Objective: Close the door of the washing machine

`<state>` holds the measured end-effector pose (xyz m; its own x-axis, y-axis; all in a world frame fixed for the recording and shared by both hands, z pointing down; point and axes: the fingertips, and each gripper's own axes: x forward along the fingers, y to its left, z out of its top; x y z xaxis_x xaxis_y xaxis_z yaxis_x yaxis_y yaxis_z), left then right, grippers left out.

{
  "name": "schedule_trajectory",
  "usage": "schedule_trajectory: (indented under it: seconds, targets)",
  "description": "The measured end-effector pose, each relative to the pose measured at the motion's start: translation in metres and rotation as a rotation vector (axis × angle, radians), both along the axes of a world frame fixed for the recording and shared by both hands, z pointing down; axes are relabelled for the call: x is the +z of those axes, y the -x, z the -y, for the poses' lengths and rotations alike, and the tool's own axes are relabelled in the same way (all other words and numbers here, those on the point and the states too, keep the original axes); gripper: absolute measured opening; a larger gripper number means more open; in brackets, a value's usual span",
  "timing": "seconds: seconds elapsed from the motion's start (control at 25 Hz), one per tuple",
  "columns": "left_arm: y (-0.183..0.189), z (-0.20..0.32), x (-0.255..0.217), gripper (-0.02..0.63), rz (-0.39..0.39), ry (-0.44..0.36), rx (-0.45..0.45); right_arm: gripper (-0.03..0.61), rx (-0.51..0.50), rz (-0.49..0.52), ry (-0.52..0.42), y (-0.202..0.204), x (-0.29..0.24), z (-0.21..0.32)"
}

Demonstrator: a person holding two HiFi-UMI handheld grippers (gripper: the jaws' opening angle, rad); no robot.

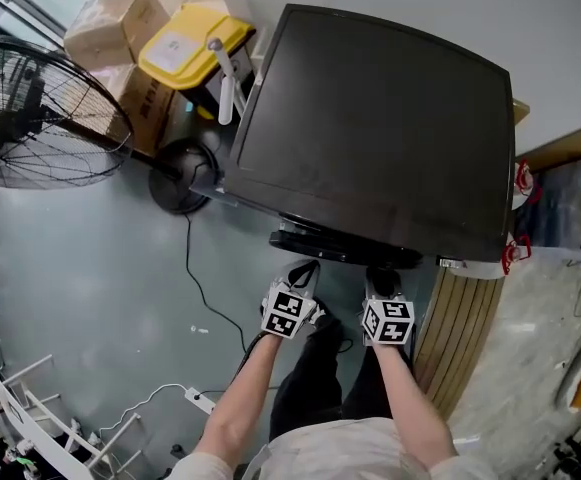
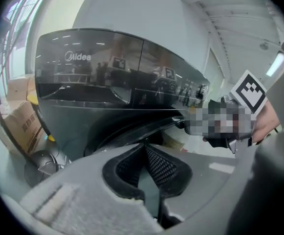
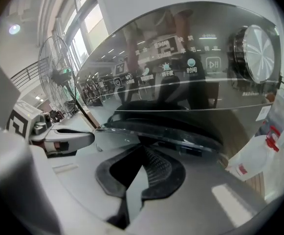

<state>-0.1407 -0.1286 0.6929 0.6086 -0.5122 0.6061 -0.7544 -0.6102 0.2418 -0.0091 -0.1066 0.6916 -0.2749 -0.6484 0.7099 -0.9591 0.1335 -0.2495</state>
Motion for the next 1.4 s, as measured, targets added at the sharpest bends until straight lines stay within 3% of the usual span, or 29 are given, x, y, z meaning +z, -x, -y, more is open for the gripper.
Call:
schedule_trajectory:
  seconds: [0.32, 0.76, 0.92, 1.4]
  targets:
    - [0.01, 0.021, 0.012, -0.002, -0.041, 0.06, -0.172, 0.002, 0.0, 0.024, -0.008, -0.002, -0.008, 0.009]
    - [0.01, 0.03, 0.013, 0.002, -0.096, 0.075, -0.23, 0.002, 0.007, 0.058, 0.0, -0.001, -0.005, 0.012]
    - [0.004, 0.033, 0.011, 0.003, -0.159, 0.088, -0.223, 0.002, 0.05, 0.076, -0.005, -0.005, -0.006, 0.015]
    - [0.003, 0.036, 0.012, 0.009, -0.18, 0.1, -0.214, 0.002, 0.114, 0.071, -0.009, -0.005, -0.001, 0.016]
